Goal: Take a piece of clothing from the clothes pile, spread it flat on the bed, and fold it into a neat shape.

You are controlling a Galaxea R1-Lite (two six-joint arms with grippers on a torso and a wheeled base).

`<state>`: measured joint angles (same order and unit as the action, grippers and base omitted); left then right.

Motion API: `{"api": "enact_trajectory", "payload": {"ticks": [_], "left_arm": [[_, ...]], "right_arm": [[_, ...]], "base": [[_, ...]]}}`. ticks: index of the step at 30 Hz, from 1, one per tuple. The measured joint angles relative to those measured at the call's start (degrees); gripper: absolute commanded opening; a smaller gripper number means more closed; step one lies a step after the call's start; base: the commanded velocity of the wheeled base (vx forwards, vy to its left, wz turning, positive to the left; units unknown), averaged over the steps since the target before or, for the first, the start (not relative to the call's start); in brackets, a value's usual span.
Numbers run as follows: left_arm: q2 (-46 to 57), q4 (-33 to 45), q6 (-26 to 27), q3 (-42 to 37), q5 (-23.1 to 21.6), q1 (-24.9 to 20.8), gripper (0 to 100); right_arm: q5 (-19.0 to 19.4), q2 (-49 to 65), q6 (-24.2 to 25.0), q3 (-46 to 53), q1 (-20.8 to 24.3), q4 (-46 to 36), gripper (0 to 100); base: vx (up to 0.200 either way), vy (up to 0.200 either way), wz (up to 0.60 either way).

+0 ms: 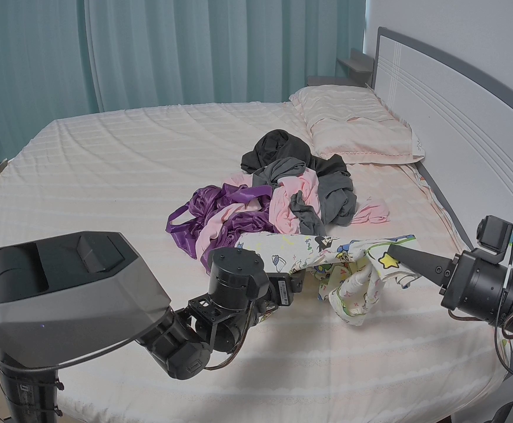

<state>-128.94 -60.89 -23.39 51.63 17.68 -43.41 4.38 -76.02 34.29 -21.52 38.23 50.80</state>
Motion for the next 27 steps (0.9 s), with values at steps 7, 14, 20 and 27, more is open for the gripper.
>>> {"api": "enact_trajectory", "payload": {"ticks": [7, 14, 20, 27], "left_arm": [[-1.05, -0.01, -0.37, 0.11, 2.51, 3.51, 100], [-2.01, -0.06, -0.59, -0.26, 2.63, 5.40, 100], [-2.97, -0.09, -1.58, -0.20, 2.02, 5.96, 100], [-5.51, -1.27, -1.71, 0.35, 1.26, 7.03, 100]], "right_arm": [[1.87, 2.95, -0.02, -1.28, 0.27, -0.28, 0], [2.00, 3.94, -0.17, -4.45, 0.16, -0.39, 0], [2.19, 3.47, -0.20, -6.31, 0.05, -0.41, 0], [2.49, 2.18, -0.33, -8.85, -0.33, -0.46, 0]], "base": [[0.000, 0.000, 0.00], [0.000, 0.000, 0.00], [0.000, 0.000, 0.00], [0.000, 0.000, 0.00]]}}
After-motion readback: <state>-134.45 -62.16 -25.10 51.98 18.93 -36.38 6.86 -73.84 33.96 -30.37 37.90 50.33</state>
